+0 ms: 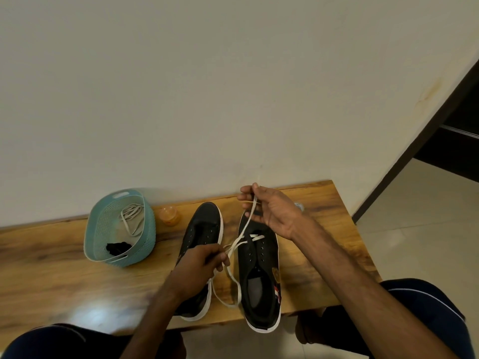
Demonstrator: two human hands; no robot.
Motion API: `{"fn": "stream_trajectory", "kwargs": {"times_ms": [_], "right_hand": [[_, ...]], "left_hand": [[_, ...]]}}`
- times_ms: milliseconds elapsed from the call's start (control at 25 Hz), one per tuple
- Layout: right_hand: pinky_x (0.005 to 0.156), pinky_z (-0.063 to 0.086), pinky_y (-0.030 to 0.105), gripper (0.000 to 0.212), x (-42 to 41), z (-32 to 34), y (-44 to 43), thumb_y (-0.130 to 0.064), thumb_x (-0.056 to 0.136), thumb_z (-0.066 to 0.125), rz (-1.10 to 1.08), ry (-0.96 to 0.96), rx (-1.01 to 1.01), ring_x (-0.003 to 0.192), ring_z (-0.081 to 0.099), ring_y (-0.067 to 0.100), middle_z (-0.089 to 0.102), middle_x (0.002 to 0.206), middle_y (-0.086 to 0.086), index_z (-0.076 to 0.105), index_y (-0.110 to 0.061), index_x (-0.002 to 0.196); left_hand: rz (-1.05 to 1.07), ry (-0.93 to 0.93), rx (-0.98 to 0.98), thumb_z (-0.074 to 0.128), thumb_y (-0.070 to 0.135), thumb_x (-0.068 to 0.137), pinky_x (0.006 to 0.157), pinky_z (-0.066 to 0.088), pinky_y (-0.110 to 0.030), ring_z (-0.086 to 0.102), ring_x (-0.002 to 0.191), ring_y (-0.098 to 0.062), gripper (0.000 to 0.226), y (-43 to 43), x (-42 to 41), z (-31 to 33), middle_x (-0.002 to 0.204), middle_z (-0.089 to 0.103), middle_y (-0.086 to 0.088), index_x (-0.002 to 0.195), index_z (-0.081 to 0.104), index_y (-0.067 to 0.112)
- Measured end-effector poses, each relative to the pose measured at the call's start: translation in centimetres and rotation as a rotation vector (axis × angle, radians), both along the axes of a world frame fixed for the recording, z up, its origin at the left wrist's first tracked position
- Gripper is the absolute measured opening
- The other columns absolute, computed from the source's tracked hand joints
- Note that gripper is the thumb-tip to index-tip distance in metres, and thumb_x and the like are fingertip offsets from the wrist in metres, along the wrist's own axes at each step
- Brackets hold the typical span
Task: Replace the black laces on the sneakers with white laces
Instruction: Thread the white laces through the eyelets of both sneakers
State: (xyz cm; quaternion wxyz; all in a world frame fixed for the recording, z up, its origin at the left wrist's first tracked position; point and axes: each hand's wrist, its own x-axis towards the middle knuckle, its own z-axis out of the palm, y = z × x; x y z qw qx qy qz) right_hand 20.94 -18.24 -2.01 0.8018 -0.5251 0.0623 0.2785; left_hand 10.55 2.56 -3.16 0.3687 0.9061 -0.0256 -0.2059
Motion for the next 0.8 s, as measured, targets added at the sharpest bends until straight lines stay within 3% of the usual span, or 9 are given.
{"fn": "stream_trajectory", "kwargs": {"times_ms": [160, 280, 400, 480, 600, 720, 800], "right_hand": [[0.077, 0.050, 0.028, 0.031, -0.5, 0.0, 0.2, -0.027, 0.106, 0.042, 0.010, -0.138, -0.183, 0.083, 0.063, 0.012, 0.074, 0.095, 0.001, 0.069, -0.013, 0.099], [0.074, 0.053, 0.021, 0.032, -1.8, -0.3, 1.3, -0.023, 0.106, 0.042, 0.103, -0.292, -0.324, 0.077, 0.065, 0.008, 0.072, 0.094, 0.005, 0.069, -0.008, 0.100], [0.080, 0.053, 0.024, 0.031, -2.9, -1.1, 2.2, -0.022, 0.105, 0.046, 0.249, -0.447, -0.437, 0.083, 0.066, 0.011, 0.073, 0.092, 0.007, 0.071, -0.004, 0.101], [0.081, 0.051, 0.019, 0.029, -3.5, -1.5, 2.6, -0.021, 0.104, 0.047, 0.333, -0.509, -0.481, 0.083, 0.065, 0.003, 0.071, 0.088, -0.004, 0.071, -0.004, 0.103], [0.077, 0.045, 0.011, 0.028, -3.8, -1.7, 2.7, -0.018, 0.105, 0.046, 0.378, -0.534, -0.505, 0.075, 0.061, -0.010, 0.066, 0.083, -0.011, 0.069, -0.002, 0.107], [0.080, 0.047, 0.017, 0.029, -3.9, -1.7, 2.8, -0.020, 0.105, 0.046, 0.396, -0.503, -0.516, 0.075, 0.062, -0.008, 0.067, 0.083, -0.011, 0.069, -0.003, 0.105], [0.085, 0.049, 0.022, 0.029, -3.9, -1.7, 2.8, -0.026, 0.104, 0.048, 0.433, -0.498, -0.554, 0.082, 0.063, -0.007, 0.070, 0.089, -0.009, 0.068, -0.006, 0.108]], "left_hand": [[0.043, -0.040, 0.067, 0.045, 0.028, 0.103, 0.074, 0.047, -0.015, 0.060, 0.085, 0.008, 0.020, -0.6, 0.5, -0.4, 0.099, 0.063, 0.017, 0.113, 0.062, 0.031], [0.263, -0.144, -0.214, 0.039, 0.028, 0.105, 0.090, 0.053, -0.033, 0.066, 0.097, -0.003, 0.030, -1.3, 2.5, -0.1, 0.106, 0.071, 0.011, 0.120, 0.065, 0.024], [0.325, -0.098, -0.434, 0.037, 0.030, 0.106, 0.073, 0.052, -0.029, 0.065, 0.074, -0.007, 0.041, -2.8, 4.8, 1.1, 0.077, 0.069, 0.004, 0.104, 0.070, 0.005], [0.377, -0.038, -0.534, 0.039, 0.029, 0.106, 0.057, 0.046, -0.020, 0.057, 0.056, -0.002, 0.043, -3.7, 5.5, 1.6, 0.062, 0.063, 0.008, 0.103, 0.069, -0.002], [0.452, -0.021, -0.658, 0.040, 0.026, 0.106, 0.046, 0.043, -0.014, 0.057, 0.049, 0.000, 0.041, -4.4, 5.3, 1.5, 0.060, 0.065, 0.007, 0.105, 0.068, -0.003], [0.489, -0.043, -0.738, 0.042, 0.025, 0.105, 0.046, 0.043, -0.017, 0.055, 0.047, -0.004, 0.039, -4.3, 5.0, 0.9, 0.059, 0.063, 0.004, 0.102, 0.066, -0.004], [0.487, -0.105, -0.714, 0.049, 0.024, 0.102, 0.051, 0.047, -0.021, 0.059, 0.055, -0.009, 0.032, -4.1, 4.9, 0.5, 0.066, 0.065, -0.001, 0.100, 0.068, -0.001]]}}
